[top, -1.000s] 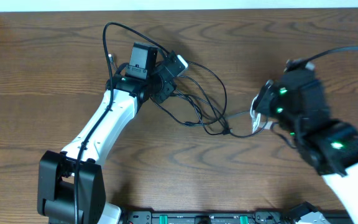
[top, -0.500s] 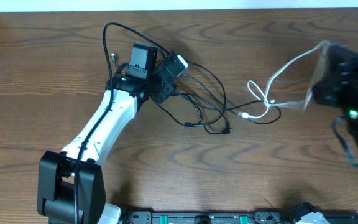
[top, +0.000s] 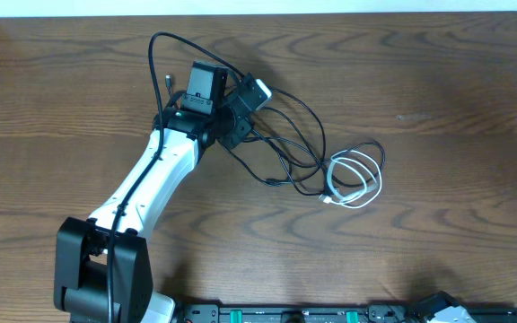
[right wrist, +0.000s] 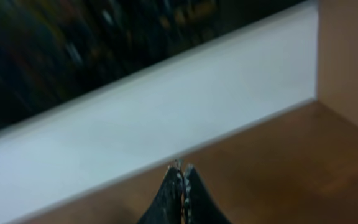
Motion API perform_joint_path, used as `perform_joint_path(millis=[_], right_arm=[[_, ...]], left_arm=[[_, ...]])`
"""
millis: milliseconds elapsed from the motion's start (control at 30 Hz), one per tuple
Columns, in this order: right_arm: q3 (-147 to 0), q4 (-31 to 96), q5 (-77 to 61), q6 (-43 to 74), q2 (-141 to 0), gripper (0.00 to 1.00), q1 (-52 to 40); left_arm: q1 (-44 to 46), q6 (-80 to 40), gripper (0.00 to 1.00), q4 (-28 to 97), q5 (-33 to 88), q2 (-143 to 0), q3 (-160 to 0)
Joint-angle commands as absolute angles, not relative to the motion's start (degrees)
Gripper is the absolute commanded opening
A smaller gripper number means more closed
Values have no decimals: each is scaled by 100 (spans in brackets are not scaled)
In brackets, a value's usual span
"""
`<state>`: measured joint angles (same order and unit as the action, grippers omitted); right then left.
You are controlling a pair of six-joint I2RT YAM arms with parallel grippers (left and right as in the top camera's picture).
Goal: Untangle cables
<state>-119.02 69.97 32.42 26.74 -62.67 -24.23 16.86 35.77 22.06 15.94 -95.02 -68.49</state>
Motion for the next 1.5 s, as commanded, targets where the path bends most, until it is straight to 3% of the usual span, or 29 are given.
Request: perform_joint_path(millis=[0,100,200,333,533,767,1133,1467], right_arm=[[-11810,7616,3238,3188,-6584,13,-2383],[-11590,8193,3085,3675,-6831,35,-2383],[-11177,8379,2589,3715,-7087,49,-2383],[-10431,8357,1487,3096,-7446,59,-2410],[-9118,8355,646,1697,-8097,66,-2427],[-7550,7754,504,-27,-8576,71,-2445],[-6329,5800,128,-532,-8906,82,-2453],[-5242,4187,130,-803,-8906,86,-2453]], left_arm=[[1645,3483,7,2202,1562,-9428,-6858],[1645,3483,8,2202,1562,-9428,-6858],[1645,3481,8,2202,1562,-9428,-6858],[1645,3483,26,2202,1562,-9428,-6858],[1645,3481,39,2202,1562,-9428,-6858],[1645,3483,43,2200,1562,-9428,-6858],[1645,3483,43,2202,1562,-9428,-6858],[1645,3483,43,2204,1564,-9428,-6858]])
